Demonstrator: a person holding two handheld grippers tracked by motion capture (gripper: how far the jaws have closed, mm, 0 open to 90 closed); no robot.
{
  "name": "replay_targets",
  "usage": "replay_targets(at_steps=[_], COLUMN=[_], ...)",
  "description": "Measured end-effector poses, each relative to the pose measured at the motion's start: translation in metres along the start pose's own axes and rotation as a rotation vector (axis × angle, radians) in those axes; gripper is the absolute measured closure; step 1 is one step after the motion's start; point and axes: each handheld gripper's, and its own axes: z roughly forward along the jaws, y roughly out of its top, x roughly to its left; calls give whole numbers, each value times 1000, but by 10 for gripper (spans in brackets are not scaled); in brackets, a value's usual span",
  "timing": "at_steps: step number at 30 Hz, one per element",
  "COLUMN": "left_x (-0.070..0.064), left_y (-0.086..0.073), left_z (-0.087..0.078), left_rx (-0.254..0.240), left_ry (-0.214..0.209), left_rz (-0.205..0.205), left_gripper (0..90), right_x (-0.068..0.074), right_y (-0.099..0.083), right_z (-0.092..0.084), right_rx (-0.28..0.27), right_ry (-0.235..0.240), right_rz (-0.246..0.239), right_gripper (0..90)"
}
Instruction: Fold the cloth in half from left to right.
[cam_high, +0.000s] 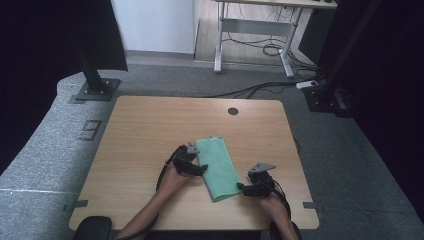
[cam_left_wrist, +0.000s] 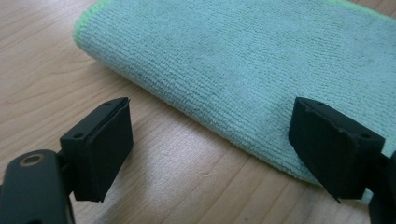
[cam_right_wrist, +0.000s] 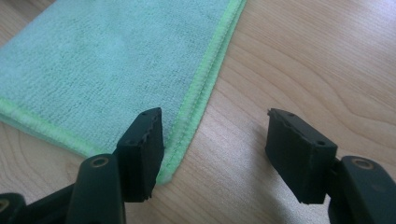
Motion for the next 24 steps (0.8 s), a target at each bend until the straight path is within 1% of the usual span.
replay_targets(at_steps=[3,5,9,14,17,22,24], left_x=[1,3,8,19,25,35,39], left_y=[0,0,0,-3,-4,-6,-7], left_z=[0,-1,-3,-5,-6,-8,-9], left_rx=[3,9,21,21,20,25,26], left_ry=[1,7,20,32,38,49,55], left_rz=[-6,-3,4,-21,-41,-57,-62], left_gripper=[141,139,134,118,114,113,113], right_x=[3,6,14,25,31,40,43], right_y=[1,1,3,9,12,19,22], right_z=[0,0,3,8,12,20,23], right_rx=[2,1,0,-3,-6,-12,-14], right_ry=[-5,-2,19,41,47,57,58], right_rz=[-13,-19,-39,-63,-67,-77,-88], right_gripper=[371,371,371,370,365,351,349])
